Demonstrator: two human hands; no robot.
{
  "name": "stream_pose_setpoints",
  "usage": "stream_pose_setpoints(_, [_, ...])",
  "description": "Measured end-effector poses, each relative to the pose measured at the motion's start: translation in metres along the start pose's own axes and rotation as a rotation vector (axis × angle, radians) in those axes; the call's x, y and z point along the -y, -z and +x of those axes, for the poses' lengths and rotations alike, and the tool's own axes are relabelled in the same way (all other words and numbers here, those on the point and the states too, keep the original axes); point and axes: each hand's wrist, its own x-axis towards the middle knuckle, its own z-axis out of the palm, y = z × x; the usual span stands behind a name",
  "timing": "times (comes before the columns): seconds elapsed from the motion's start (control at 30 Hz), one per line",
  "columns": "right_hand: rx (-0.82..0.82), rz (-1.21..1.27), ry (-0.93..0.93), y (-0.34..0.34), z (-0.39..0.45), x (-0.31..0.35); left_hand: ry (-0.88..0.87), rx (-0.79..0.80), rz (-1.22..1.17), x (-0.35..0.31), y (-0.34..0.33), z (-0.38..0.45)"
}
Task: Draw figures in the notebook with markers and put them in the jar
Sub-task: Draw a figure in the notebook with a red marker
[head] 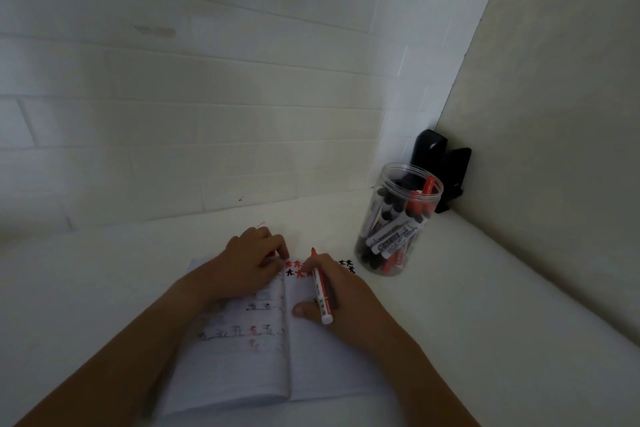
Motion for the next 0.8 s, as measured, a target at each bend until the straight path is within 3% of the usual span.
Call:
stream_pose_setpoints(0.13, [-0.033,0.041,0.022,0.006,0.002,0.003,-0.009,-0.029,-0.072,0.001,-0.003,0.002])
stream_pose_setpoints(0.27, [-0.249,0.302,0.052,0.004,0.006,0.012,-0.017,-0.062,-0.152,0.0,-0.003,0.005])
stream_pose_setpoints(0.47, [-0.272,0.652,-0.153,-0.001,0.009,0.016,0.061,-0.068,-0.21,0.0,-0.004,0.008])
stream_pose_setpoints(0.8, [-0.325,0.505,-0.221,-0.018,0.01,0.016,0.048,-0.09,-0.248,0.001,-0.006,0.011])
